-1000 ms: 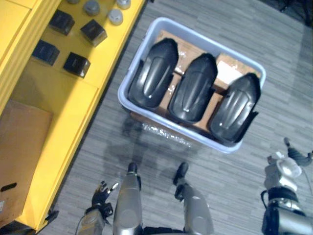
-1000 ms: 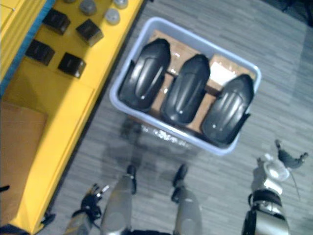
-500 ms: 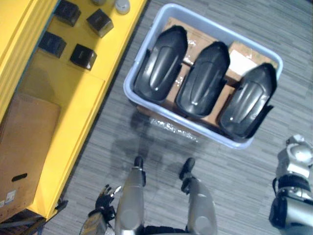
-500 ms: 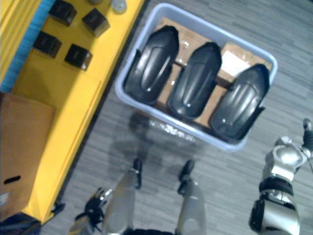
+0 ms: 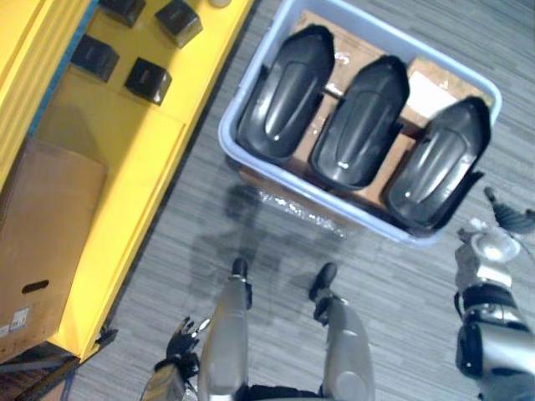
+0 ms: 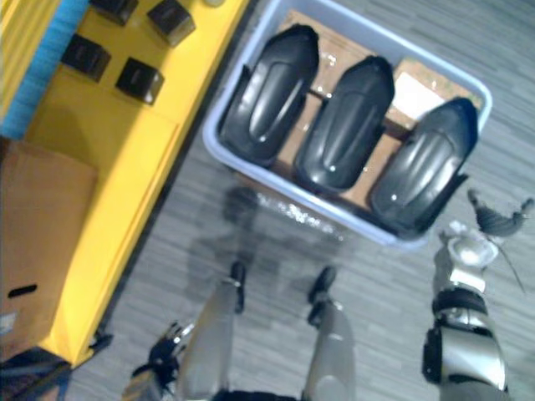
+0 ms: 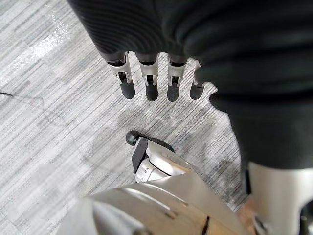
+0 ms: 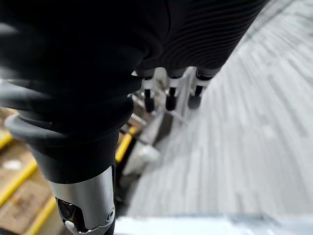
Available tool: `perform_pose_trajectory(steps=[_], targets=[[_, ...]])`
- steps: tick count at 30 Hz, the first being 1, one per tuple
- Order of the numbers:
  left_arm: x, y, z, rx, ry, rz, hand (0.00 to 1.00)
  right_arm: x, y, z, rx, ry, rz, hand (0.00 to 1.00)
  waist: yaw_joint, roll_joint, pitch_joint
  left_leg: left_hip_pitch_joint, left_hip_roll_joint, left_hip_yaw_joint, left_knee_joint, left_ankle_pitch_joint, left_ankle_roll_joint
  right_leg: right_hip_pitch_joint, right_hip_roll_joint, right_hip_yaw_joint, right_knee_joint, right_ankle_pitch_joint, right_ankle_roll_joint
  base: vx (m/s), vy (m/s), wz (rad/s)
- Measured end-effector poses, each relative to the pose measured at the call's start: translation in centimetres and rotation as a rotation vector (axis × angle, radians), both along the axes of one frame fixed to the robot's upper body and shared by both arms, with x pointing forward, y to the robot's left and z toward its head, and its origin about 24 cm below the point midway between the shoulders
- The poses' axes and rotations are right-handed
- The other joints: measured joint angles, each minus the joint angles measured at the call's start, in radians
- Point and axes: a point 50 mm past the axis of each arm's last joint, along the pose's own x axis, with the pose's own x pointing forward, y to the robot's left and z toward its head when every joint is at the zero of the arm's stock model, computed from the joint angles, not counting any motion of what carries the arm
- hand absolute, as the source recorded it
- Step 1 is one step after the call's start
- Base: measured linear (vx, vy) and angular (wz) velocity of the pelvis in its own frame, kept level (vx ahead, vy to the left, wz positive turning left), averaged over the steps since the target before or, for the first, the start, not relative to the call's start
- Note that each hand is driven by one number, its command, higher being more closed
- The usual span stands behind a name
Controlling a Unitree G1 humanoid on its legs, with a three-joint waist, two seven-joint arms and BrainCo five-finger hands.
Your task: Walk over and take plastic housings, then place them on the shelf
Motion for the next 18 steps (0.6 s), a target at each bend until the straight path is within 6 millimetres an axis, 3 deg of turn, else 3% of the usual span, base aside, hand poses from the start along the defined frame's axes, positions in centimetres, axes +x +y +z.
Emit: perform_pose_trajectory(steps=[18], targets=[[0.3, -0.6, 0.2, -0.053, -0.055, 0.021, 0.00, 1.1, 0.2, -0.6, 0.111, 0.118, 0.135, 0.00, 0.009, 0.028, -0.005, -0.106, -0.011, -0.027, 0.076, -0.001, 0.008, -0.088, -0.025, -0.015, 0.082, -0.013, -0.003, -0.02, 0.002, 0.03]])
